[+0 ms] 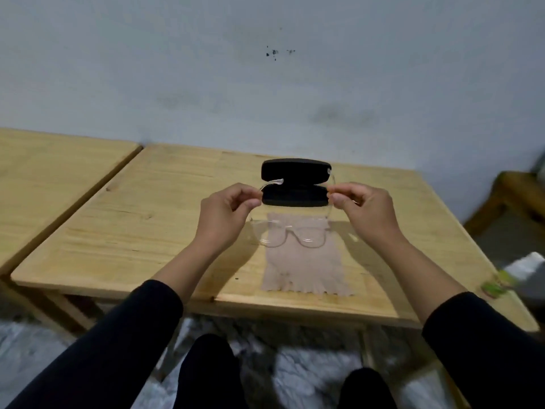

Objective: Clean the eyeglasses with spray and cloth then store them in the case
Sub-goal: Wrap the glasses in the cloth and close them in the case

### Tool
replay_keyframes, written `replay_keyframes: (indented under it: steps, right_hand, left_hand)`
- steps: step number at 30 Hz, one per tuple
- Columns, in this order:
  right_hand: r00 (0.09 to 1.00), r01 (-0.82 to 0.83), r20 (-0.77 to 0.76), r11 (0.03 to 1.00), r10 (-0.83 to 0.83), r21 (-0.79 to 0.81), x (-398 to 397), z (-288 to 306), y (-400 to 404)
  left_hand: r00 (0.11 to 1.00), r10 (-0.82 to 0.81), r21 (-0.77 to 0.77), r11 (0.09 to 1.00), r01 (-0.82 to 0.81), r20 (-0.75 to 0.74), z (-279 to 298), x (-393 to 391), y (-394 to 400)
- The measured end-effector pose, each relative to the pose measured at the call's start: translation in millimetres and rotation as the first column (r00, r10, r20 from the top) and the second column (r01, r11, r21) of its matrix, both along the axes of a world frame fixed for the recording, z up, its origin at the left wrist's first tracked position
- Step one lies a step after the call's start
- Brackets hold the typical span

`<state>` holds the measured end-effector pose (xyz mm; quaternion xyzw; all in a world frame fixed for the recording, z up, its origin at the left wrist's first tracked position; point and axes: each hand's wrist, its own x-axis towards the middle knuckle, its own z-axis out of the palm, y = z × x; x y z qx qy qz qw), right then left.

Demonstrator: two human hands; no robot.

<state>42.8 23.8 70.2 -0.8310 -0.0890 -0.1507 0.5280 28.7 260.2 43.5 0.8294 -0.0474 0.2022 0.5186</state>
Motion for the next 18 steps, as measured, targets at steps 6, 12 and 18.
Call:
replay_keyframes:
  steps: [6, 12, 18]
  right_hand:
    - [0.998, 0.055, -0.045, 0.999, -0.054, 0.003, -18, -14, -26]
    - [0.996, 0.064, -0.064, 0.998, -0.062, 0.025, -23, -19, -27]
    - [0.996, 0.057, -0.077, 0.998, -0.054, 0.039, -23, -23, -26]
  left_hand:
    - [0.997, -0.059, 0.007, 0.998, 0.059, -0.048, -7, -4, -25]
    - [0.996, -0.065, 0.03, 0.997, 0.068, -0.066, -7, -8, -29]
    - [0.996, -0.056, 0.022, 0.998, 0.057, -0.066, -7, -10, -27]
